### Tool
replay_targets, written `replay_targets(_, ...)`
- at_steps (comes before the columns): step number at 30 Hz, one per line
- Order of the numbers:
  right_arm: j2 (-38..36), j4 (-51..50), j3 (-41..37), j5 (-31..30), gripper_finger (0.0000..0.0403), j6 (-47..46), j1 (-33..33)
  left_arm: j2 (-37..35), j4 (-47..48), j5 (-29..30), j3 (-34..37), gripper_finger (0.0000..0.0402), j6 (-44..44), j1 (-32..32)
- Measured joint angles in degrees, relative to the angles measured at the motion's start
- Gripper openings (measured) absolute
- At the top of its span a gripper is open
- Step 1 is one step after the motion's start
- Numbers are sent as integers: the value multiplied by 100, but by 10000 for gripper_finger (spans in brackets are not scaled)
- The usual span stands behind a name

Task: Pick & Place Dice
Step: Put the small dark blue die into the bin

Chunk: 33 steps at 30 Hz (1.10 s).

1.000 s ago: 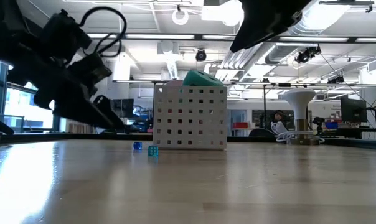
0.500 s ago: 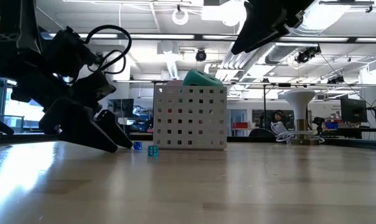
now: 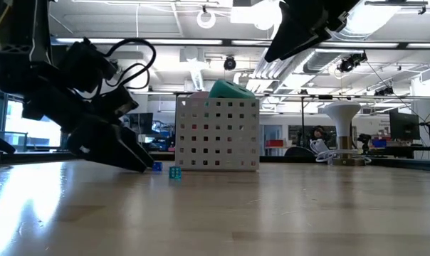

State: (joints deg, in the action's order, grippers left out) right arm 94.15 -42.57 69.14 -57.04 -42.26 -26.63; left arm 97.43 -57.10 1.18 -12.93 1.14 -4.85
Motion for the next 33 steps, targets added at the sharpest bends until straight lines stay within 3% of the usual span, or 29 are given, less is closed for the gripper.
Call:
replay_targets(6, 0, 3, 0, -1, 244, 8, 11, 0, -29, -389, 0, 400, -30, -158)
replay_targets(33, 2, 13, 0, 1, 244, 22, 13, 0, -142, -432, -9, 371, -264, -133)
